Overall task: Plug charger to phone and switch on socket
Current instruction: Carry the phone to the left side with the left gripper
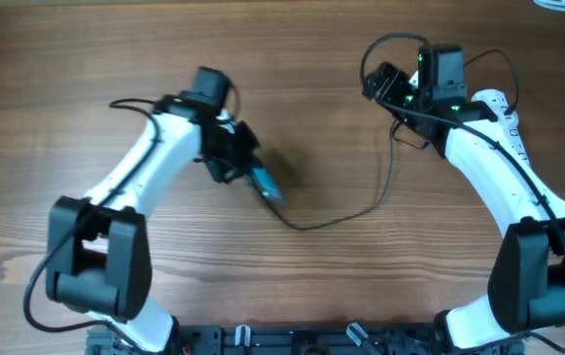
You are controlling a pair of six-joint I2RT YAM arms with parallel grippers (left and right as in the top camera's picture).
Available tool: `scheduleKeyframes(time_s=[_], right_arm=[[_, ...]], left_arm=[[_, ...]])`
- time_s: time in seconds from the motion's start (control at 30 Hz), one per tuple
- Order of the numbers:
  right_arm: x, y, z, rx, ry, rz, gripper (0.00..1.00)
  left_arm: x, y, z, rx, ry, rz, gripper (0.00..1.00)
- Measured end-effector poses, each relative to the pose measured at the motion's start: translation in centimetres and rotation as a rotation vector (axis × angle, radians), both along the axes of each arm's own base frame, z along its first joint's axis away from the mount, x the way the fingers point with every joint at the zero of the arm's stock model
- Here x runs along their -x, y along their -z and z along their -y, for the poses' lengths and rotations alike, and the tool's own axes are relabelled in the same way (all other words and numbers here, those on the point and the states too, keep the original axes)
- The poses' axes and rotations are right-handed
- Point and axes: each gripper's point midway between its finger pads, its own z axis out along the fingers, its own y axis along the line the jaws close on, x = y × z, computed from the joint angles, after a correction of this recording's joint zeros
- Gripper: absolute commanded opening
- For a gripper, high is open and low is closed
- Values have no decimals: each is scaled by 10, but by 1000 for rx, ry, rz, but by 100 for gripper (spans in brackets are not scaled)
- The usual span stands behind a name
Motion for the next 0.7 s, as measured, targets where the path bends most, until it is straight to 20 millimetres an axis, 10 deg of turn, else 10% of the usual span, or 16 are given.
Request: scheduleKeyframes(time_s=[0.33, 0.7], right_arm=[[-2, 1, 8, -479, 624, -167, 100], [28, 22, 4, -441, 635, -318, 100]], left_arm=[[-13, -8, -89, 92, -72, 30, 4], [-18, -21, -90, 198, 37, 151, 4]])
